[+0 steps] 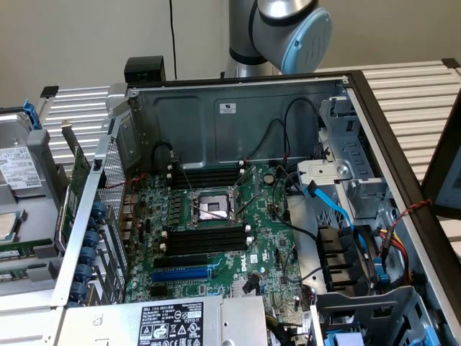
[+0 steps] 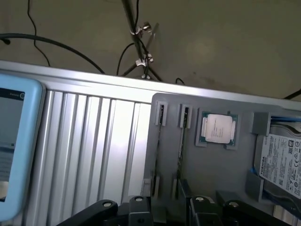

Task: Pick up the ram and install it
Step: 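Pick up the ram and move it above insertion slot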

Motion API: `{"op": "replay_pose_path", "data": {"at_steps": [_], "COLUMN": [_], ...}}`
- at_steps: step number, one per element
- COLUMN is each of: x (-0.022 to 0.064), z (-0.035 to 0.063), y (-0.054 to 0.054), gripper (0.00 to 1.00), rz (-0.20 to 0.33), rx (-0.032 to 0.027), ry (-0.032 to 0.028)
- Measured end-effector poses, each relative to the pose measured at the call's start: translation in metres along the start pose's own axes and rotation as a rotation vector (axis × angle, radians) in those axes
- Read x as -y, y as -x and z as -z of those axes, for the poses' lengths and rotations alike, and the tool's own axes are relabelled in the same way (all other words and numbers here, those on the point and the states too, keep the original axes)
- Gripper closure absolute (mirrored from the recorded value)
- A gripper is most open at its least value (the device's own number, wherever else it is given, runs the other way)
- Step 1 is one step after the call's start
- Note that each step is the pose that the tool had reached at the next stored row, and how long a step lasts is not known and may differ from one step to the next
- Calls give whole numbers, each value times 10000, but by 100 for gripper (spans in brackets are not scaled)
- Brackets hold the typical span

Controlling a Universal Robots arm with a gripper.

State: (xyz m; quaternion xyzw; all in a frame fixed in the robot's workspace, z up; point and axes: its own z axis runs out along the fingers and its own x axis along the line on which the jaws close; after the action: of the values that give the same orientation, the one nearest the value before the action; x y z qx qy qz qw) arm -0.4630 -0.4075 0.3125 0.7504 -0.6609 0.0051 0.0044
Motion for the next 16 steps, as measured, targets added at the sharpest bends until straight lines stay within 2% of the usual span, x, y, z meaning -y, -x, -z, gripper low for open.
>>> {"op": "replay_pose_path", "data": {"at_steps": [3, 5, 8, 9, 16], "x": [0, 0, 3, 5, 27], "z": [-55, -86, -106, -123, -244], "y": [1, 2, 2, 9, 68], "gripper": [64, 64, 64, 64, 64], "rz": [93, 215, 338, 342, 238], "rx": [0, 6, 1, 2, 3], "ry": [6, 39, 197, 212, 213]}}
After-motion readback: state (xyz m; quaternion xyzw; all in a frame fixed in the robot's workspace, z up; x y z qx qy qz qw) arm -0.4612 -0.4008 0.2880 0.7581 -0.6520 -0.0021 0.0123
